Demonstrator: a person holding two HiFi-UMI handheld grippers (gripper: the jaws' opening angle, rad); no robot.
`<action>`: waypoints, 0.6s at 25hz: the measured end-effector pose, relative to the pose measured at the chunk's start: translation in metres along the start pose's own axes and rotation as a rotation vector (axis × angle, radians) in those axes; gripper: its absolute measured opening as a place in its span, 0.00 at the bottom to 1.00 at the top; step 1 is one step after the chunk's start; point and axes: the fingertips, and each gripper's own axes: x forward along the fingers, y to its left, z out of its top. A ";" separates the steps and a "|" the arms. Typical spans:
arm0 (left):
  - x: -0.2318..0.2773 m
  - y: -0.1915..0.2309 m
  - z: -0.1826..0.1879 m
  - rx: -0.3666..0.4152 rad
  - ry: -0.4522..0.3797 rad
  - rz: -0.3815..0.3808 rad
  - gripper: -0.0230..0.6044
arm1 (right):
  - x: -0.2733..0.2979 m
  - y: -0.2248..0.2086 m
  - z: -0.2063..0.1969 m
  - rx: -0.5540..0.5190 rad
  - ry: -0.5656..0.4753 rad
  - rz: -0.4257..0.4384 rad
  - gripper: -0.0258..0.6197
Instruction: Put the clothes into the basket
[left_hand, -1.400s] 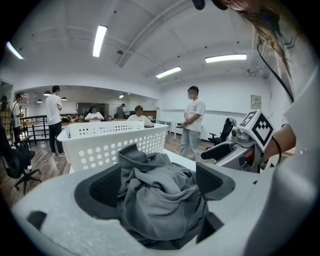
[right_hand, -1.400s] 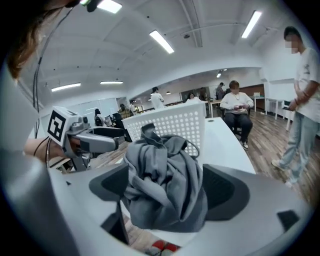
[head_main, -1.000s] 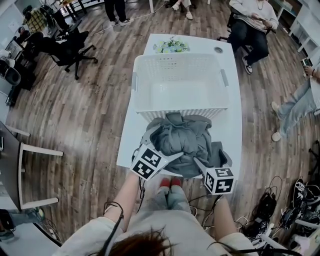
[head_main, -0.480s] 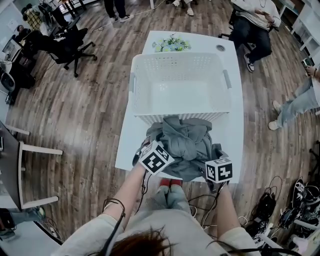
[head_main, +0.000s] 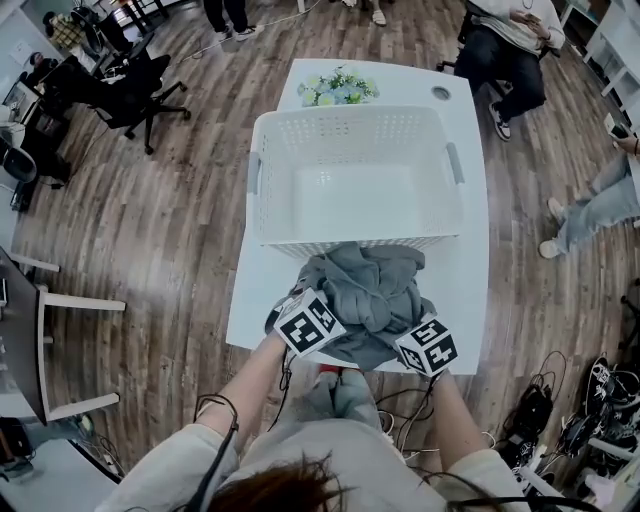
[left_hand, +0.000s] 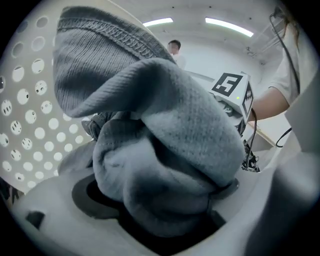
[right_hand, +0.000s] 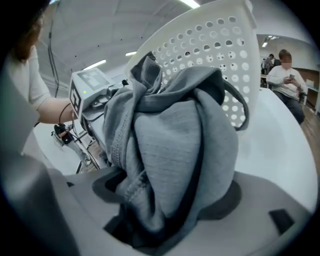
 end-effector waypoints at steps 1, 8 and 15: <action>0.000 -0.002 0.003 0.007 -0.024 -0.010 0.86 | 0.001 0.002 0.002 -0.012 -0.018 0.022 0.63; -0.018 -0.013 0.025 -0.009 -0.240 0.024 0.60 | -0.018 0.015 0.021 -0.077 -0.164 -0.091 0.35; -0.093 -0.052 0.087 0.109 -0.436 0.142 0.57 | -0.103 0.052 0.079 -0.236 -0.307 -0.231 0.34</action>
